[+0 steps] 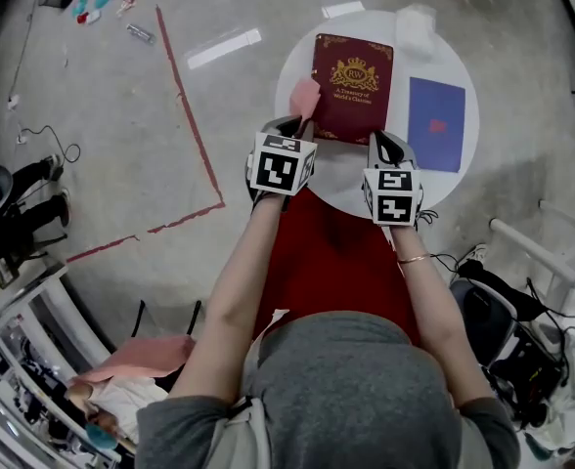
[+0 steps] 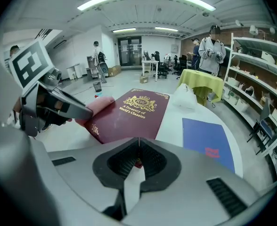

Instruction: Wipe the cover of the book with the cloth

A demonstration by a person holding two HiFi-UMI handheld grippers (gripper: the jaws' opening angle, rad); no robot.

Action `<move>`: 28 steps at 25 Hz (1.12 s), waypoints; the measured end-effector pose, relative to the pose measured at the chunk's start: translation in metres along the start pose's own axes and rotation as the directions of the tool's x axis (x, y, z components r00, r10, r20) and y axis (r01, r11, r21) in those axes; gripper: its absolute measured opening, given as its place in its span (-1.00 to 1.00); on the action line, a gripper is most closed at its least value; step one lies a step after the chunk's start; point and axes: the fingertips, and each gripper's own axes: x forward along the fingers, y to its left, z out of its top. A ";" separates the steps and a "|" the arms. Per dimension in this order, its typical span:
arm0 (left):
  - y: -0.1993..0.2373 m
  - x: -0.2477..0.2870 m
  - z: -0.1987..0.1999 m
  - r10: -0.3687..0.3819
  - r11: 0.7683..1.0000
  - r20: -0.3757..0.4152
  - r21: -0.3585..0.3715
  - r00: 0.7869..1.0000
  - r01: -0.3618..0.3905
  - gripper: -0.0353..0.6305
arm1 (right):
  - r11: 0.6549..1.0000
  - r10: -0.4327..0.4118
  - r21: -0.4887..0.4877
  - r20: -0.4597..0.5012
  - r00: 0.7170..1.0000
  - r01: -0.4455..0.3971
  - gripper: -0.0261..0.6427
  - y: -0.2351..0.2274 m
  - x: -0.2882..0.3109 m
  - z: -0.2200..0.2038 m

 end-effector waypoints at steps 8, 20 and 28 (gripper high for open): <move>-0.011 -0.010 -0.017 0.009 1.000 -0.005 -0.020 1.000 -0.010 -0.79 | 1.000 0.002 -0.014 0.002 1.000 -0.002 -0.83 0.001 0.000 -0.001; -0.037 -0.018 -0.025 -0.007 0.998 0.019 -0.057 1.000 0.008 -0.79 | 1.000 0.013 -0.024 0.013 1.000 -0.012 -0.83 0.004 -0.001 -0.002; -0.056 -0.020 -0.022 -0.052 0.993 0.048 -0.103 0.997 0.057 -0.79 | 0.999 0.026 -0.043 0.008 1.000 -0.025 -0.83 0.007 -0.002 -0.004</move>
